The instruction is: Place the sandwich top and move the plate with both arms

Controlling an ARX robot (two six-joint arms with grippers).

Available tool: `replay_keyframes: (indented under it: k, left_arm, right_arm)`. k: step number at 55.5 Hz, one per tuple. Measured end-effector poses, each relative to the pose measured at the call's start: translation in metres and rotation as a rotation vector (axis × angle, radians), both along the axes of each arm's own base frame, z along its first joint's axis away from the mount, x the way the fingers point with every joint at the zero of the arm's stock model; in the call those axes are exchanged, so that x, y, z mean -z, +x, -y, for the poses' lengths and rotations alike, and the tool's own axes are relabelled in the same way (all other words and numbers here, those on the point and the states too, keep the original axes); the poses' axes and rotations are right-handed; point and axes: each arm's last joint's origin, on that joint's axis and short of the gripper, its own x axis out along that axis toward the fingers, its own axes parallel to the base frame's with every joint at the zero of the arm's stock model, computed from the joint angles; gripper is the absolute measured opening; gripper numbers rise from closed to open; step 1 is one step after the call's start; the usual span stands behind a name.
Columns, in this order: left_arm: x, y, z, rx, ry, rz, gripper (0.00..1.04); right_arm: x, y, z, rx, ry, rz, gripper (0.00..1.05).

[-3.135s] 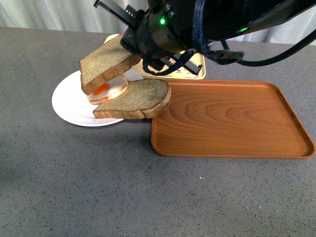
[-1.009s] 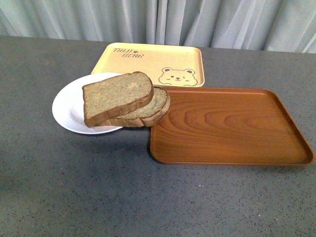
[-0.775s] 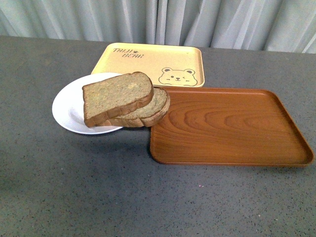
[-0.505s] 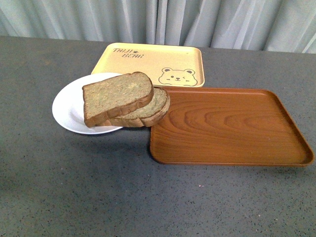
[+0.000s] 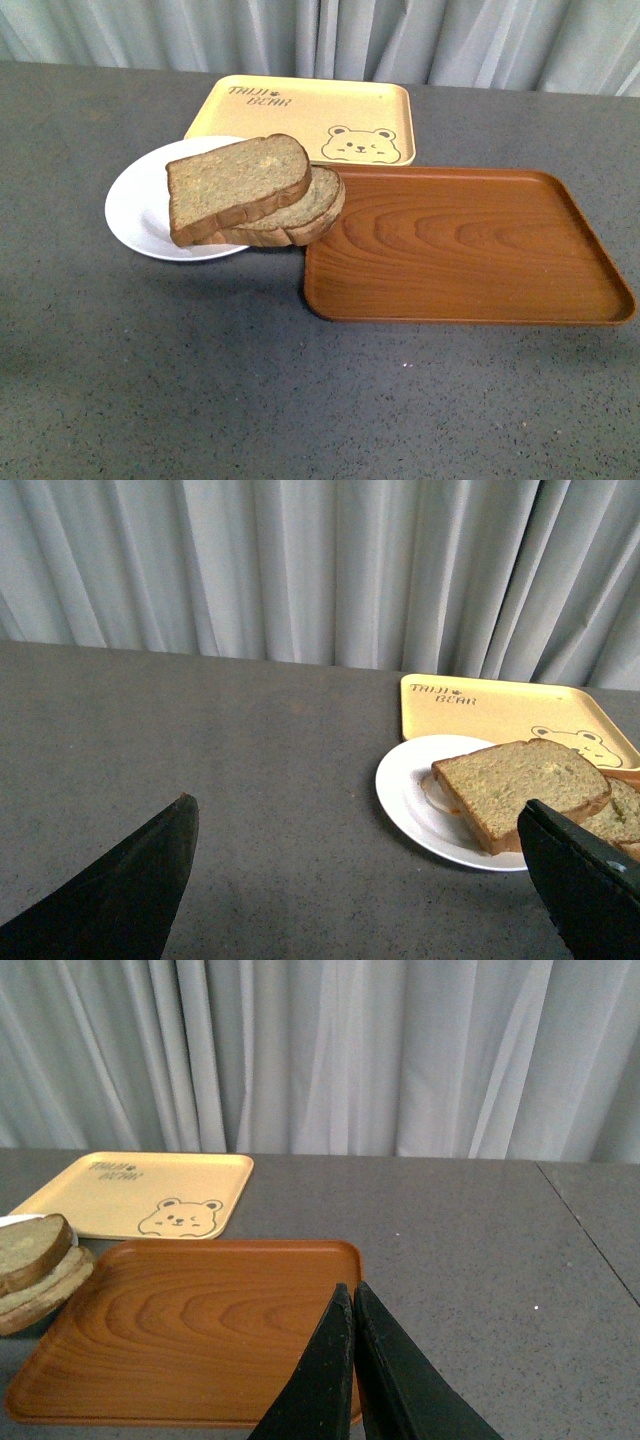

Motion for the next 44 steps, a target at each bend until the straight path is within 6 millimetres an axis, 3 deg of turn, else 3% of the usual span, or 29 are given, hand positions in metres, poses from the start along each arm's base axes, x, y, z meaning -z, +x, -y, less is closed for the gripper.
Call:
replay_keyframes:
  k: [22, 39, 44]
  left_arm:
    - [0.0, 0.0, 0.0, 0.0, 0.0, 0.0, 0.96]
    - [0.0, 0.0, 0.0, 0.0, 0.0, 0.0, 0.96]
    - [0.0, 0.0, 0.0, 0.001, -0.001, -0.001, 0.96]
  right_arm:
    - [0.003, -0.015, 0.0, -0.001, 0.0, -0.009, 0.02]
    - [0.003, -0.015, 0.0, -0.001, -0.001, -0.006, 0.02]
    - [0.003, -0.015, 0.0, -0.001, -0.002, -0.006, 0.19]
